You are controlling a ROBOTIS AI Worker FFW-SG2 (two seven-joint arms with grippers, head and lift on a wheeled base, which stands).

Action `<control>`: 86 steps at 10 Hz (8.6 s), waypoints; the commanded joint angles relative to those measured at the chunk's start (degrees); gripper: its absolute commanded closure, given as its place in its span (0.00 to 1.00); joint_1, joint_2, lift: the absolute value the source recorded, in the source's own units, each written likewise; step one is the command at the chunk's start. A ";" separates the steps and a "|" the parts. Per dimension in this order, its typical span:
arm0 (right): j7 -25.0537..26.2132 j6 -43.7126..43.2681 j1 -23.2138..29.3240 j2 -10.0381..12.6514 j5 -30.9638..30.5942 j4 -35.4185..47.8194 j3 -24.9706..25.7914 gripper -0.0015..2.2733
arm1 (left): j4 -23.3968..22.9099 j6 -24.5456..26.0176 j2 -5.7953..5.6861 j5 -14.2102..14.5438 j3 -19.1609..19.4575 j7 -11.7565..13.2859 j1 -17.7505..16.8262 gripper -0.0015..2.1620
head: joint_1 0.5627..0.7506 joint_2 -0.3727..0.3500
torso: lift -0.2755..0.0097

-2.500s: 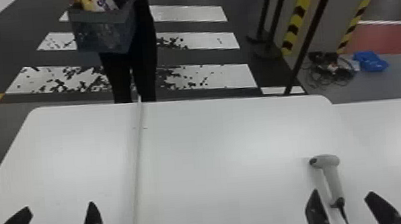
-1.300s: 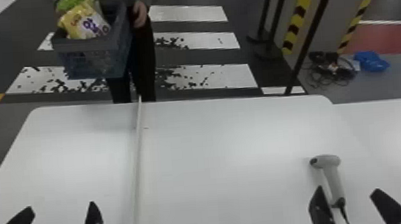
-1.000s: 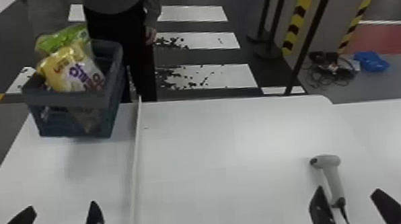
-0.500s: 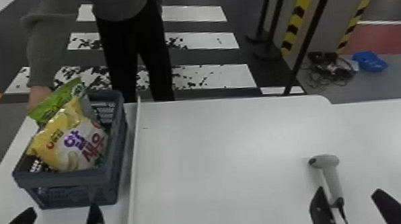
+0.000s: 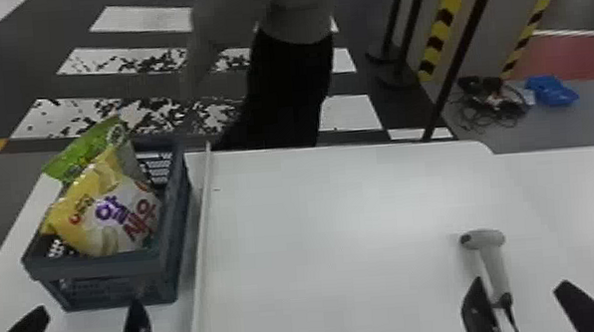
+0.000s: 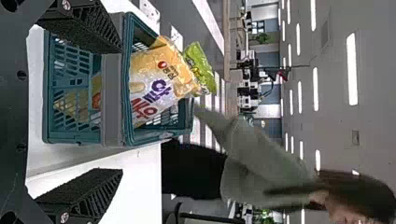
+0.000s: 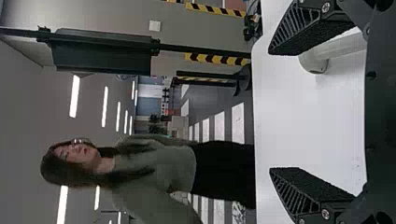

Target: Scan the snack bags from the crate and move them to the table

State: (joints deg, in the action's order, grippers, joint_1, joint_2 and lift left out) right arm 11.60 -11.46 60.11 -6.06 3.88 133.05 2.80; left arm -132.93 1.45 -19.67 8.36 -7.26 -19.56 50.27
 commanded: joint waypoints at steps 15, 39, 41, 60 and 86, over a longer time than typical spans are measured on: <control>-0.09 0.53 1.32 -0.79 -5.99 1.33 -3.42 0.05 | 13.05 -0.60 3.24 18.88 21.94 25.62 -14.50 0.04 | 0.70 0.70 | 0.63; 0.09 2.81 1.85 -4.04 -7.40 2.30 -3.59 0.05 | 21.40 17.50 3.24 14.31 16.31 25.27 -31.82 0.87 | 0.70 0.68 | 0.63; 0.09 3.16 1.24 -4.04 -7.40 1.95 -4.21 0.05 | 18.06 17.68 3.15 13.78 16.58 24.66 -30.50 0.88 | 0.70 0.67 | 0.63; 0.79 7.91 1.24 -3.78 -12.32 3.00 -8.16 0.05 | -4.35 35.26 7.10 42.79 24.49 27.56 -27.86 0.88 | 0.70 0.59 | 0.63; 3.17 5.62 0.44 -6.33 -11.62 3.00 -9.13 0.05 | 40.91 29.98 19.82 16.42 -15.15 27.03 -48.96 0.01 | 0.70 0.03 | 0.63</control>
State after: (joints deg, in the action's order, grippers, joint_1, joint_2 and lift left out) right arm 14.73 -5.60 60.51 -12.39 -7.65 136.06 -6.31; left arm -91.26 31.58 0.00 27.02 -22.07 7.55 1.32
